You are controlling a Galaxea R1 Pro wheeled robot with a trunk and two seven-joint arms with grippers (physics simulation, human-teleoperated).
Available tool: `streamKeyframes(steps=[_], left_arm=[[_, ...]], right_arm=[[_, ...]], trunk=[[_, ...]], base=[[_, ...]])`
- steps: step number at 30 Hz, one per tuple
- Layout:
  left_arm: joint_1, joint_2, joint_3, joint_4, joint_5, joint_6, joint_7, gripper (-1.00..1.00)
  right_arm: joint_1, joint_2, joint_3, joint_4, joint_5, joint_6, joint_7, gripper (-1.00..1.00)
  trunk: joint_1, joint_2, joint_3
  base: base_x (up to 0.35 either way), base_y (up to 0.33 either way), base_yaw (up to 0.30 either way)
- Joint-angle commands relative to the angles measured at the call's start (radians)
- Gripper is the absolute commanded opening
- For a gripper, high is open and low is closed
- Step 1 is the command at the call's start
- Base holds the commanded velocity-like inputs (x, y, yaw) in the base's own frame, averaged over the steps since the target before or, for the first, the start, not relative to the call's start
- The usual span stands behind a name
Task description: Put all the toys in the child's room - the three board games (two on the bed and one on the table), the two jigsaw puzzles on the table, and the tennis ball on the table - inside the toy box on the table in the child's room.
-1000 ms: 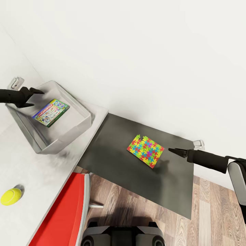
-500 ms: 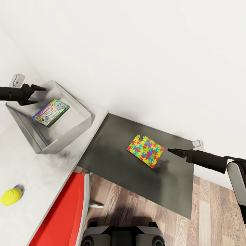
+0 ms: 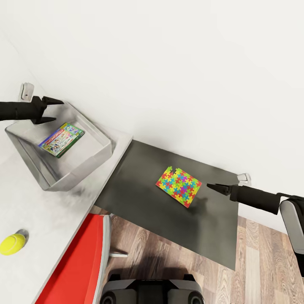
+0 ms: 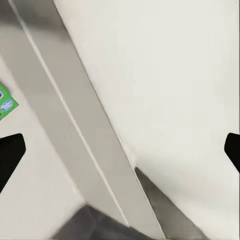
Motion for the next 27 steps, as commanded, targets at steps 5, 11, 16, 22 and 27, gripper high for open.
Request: streamKeyframes(steps=[5, 11, 16, 22, 27], left_arm=[[0.027, -0.003, -0.006, -0.077, 0.045, 0.006, -0.011, 1.00], [0.083, -0.010, -0.008, -0.247, 0.166, 0.011, -0.004, 1.00], [0.137, -0.014, -0.008, -0.387, 0.255, 0.007, 0.009, 1.00], [0.206, -0.020, 0.003, -0.552, 0.354, 0.003, 0.060, 1.00], [0.261, -0.024, 0.039, -0.698, 0.455, 0.001, 0.214, 1.00]], right_arm=[[-0.001, -0.002, -0.001, 0.000, 0.004, 0.004, 0.006, 1.00], [-0.001, -0.004, -0.001, 0.000, 0.004, 0.004, 0.006, 1.00], [-0.001, -0.004, -0.002, 0.000, 0.004, 0.004, 0.006, 1.00], [-0.001, -0.003, -0.001, 0.000, 0.004, 0.004, 0.006, 1.00], [-0.001, 0.000, 0.000, 0.000, 0.004, 0.004, 0.006, 1.00]], trunk=[[0.001, -0.002, 0.000], [0.001, -0.002, 0.002], [0.001, -0.002, 0.004], [0.001, -0.002, 0.007], [0.001, -0.002, 0.007]], base=[[0.000, 0.000, -0.168], [0.000, 0.000, -0.230], [0.000, 0.000, -0.260], [-0.067, 0.000, -0.243], [-0.254, -0.016, -0.076]])
